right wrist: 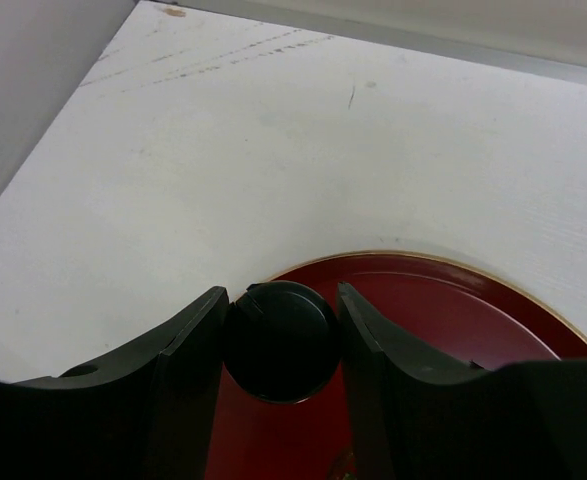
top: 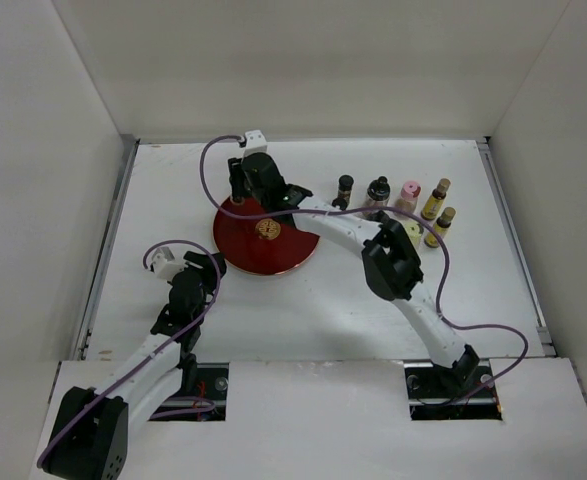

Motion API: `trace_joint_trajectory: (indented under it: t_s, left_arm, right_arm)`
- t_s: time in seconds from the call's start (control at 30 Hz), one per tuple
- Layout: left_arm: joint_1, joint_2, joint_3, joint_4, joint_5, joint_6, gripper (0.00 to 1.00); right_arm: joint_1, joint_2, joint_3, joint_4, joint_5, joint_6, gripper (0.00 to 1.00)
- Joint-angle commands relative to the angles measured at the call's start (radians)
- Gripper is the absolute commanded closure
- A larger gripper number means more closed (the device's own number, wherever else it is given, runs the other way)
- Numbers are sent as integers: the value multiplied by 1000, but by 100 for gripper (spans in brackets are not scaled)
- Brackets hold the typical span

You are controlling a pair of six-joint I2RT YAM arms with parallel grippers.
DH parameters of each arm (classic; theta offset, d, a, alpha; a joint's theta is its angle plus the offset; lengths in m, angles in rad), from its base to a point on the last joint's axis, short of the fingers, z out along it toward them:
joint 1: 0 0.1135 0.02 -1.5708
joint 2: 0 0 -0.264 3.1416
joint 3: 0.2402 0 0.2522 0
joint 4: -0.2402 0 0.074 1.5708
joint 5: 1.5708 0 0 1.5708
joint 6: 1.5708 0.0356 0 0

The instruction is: Organize the condiment bottles

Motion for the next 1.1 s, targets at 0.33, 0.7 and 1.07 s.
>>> trace_joint_trajectory:
  t_s: [0.33, 0.7, 1.07]
  left_arm:
    - [4, -7, -33, 45, 10, -4, 48]
    - [5, 1, -33, 45, 10, -4, 47]
    - [8, 7, -32, 50, 16, -3, 46]
  right_arm:
    - [52, 81, 78, 33, 44, -65, 67]
    - [84, 98, 66, 64, 60, -28, 31]
    - [84, -151, -189, 214, 58, 29, 24]
